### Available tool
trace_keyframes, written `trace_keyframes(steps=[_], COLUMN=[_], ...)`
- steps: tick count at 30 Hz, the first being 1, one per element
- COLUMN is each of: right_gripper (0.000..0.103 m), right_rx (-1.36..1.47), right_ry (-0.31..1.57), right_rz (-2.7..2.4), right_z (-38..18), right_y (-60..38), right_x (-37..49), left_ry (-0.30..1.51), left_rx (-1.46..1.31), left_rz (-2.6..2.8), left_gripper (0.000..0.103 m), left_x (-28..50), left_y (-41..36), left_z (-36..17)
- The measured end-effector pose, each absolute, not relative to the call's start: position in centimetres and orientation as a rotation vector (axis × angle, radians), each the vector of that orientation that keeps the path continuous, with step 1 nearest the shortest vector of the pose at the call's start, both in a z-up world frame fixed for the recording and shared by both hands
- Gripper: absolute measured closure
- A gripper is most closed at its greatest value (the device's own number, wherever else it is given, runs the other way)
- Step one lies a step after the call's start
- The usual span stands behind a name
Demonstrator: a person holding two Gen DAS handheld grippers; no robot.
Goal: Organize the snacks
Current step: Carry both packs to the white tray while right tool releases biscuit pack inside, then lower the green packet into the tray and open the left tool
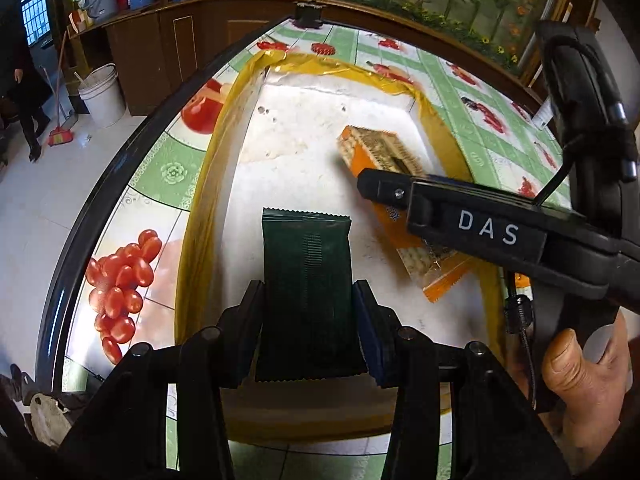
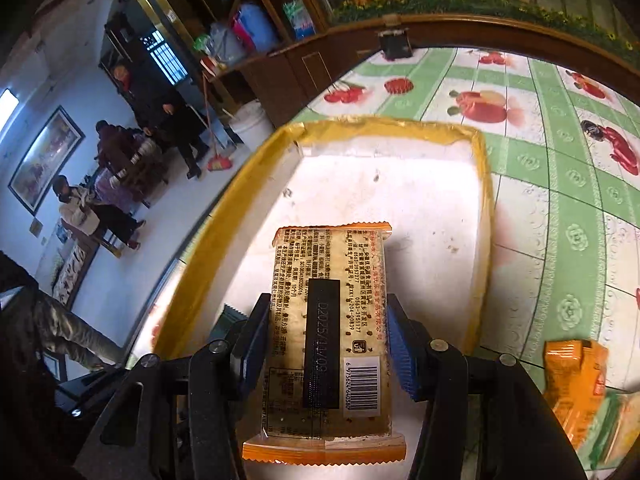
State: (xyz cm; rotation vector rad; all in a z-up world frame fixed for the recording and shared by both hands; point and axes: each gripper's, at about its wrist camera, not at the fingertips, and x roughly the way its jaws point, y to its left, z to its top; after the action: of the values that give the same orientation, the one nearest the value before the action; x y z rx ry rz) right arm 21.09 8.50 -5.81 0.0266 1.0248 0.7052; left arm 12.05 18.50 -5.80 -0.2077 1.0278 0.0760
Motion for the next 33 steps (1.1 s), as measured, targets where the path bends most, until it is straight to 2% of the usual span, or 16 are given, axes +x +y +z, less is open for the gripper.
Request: trace_keyframes(steps=[10, 14, 24, 28, 33], right_gripper=[0.045, 0.041, 0.032, 0.027, 0.026], right_rx=[-0.034, 0.021, 0.198, 0.239, 0.286], right_ry=[0.997, 0.948, 0.767, 0.725, 0.713], right_rz=[0.683, 0.682, 0.663, 0.569, 0.463], right_z=[-5.0, -2.6, 2.3, 2.5, 2.0], right_y=[8.5, 6.2, -7.1, -13.6, -20.1], right_x=[20.7, 19.7, 12.2, 8.8, 5.6], left_ry=[0.998, 0.951, 0.876, 0.872, 0.874], left_rx=[-0.203, -0.230, -0.200, -0.179, -0.107], left_rz=[0.107, 0.104, -0.046, -0.142, -0.270], left_gripper=[0.058, 0.052, 0.049, 0.049, 0.045], left_x=[11.1, 10.1, 7.8, 6.9, 5.5], left_y=[18.4, 18.3, 12.7, 9.5, 4.9], left_z=[-4.8, -3.1, 0.3, 0.7, 0.7])
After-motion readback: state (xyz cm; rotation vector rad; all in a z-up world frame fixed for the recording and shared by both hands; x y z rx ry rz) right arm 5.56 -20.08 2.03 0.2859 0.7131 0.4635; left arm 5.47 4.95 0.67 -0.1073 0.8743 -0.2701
